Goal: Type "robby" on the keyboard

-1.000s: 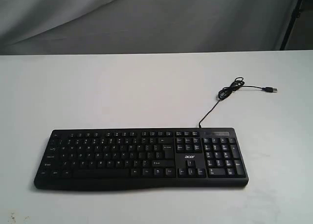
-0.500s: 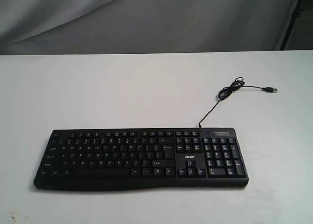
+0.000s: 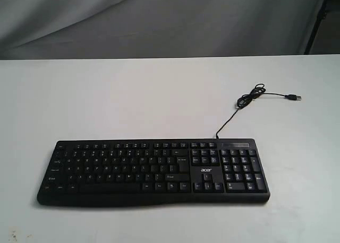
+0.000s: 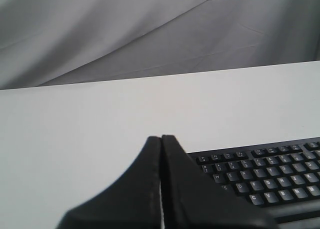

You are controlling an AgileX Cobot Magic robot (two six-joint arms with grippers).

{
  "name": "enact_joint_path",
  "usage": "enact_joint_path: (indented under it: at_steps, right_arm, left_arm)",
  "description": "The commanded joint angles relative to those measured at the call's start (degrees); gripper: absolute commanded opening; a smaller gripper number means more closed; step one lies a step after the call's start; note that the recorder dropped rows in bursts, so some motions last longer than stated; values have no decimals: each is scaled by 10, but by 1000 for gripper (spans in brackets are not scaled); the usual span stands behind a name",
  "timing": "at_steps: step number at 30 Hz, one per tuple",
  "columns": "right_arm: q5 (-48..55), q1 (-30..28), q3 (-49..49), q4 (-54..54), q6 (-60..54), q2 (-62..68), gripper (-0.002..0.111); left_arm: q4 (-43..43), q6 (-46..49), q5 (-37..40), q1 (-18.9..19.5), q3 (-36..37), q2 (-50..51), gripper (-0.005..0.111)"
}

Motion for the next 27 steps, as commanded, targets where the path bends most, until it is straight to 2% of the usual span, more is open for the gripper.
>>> enact_joint_path:
  at_steps: [1, 5, 11, 13, 16, 20, 23, 27]
  right_arm:
    - [-138, -2, -113, -125, 108, 122, 0]
    - [-215, -2, -163, -125, 112, 200, 0]
    - [-215, -1, -206, -125, -9, 343, 0]
    - [-215, 17, -206, -125, -65, 378, 0]
    - [-215, 80, -206, -125, -140, 426, 0]
    - [-118, 199, -206, -125, -214, 488, 0]
    - [7, 292, -206, -125, -310, 528, 0]
    - [172, 351, -206, -125, -375, 531, 0]
  left_arm:
    - [3, -2, -3, -4, 2, -2, 0]
    - [3, -2, -3, -4, 2, -2, 0]
    - [3, -2, -3, -4, 2, -2, 0]
    - [3, -2, -3, -4, 2, -2, 0]
    - [3, -2, -3, -4, 2, -2, 0]
    - [3, -2, -3, -4, 2, -2, 0]
    - [3, -2, -3, -4, 2, -2, 0]
    - [3, -2, -3, -4, 2, -2, 0]
